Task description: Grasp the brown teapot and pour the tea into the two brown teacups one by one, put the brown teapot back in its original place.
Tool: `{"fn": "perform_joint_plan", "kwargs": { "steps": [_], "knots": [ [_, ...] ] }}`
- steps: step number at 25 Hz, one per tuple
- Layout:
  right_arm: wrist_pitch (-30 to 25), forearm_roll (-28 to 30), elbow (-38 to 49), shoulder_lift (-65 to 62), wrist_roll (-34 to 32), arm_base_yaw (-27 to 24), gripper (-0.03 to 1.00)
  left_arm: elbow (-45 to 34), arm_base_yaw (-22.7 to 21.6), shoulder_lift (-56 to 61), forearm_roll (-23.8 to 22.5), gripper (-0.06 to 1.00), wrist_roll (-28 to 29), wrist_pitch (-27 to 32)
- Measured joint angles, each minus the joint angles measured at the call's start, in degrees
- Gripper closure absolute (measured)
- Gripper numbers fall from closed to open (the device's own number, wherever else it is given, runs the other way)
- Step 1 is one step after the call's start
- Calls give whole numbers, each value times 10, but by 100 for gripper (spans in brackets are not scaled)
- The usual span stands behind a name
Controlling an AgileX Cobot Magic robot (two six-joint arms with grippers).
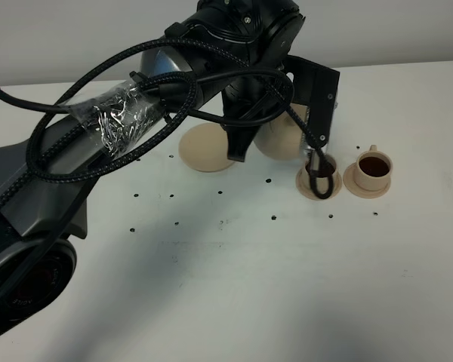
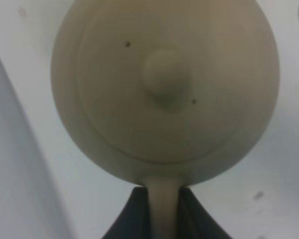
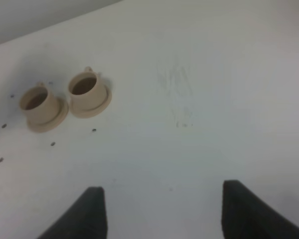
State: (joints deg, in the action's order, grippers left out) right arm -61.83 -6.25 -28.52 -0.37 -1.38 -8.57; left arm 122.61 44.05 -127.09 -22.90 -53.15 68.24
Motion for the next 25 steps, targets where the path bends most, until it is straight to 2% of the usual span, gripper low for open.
{"fn": "perform_joint_plan", "kwargs": {
  "steps": [4,9,17,25],
  "knots": [
    [0,0,0,0,0,0,48,0,-10,0,73,83,128,0],
    [0,0,0,0,0,0,48,-7,-21,1,149,83,231,0],
    [0,0,0,0,0,0,48,-102,-21,9,172,83,274,0],
    [0,0,0,0,0,0,48,-174,-21,10,188,83,280,-13]
  ]
}}
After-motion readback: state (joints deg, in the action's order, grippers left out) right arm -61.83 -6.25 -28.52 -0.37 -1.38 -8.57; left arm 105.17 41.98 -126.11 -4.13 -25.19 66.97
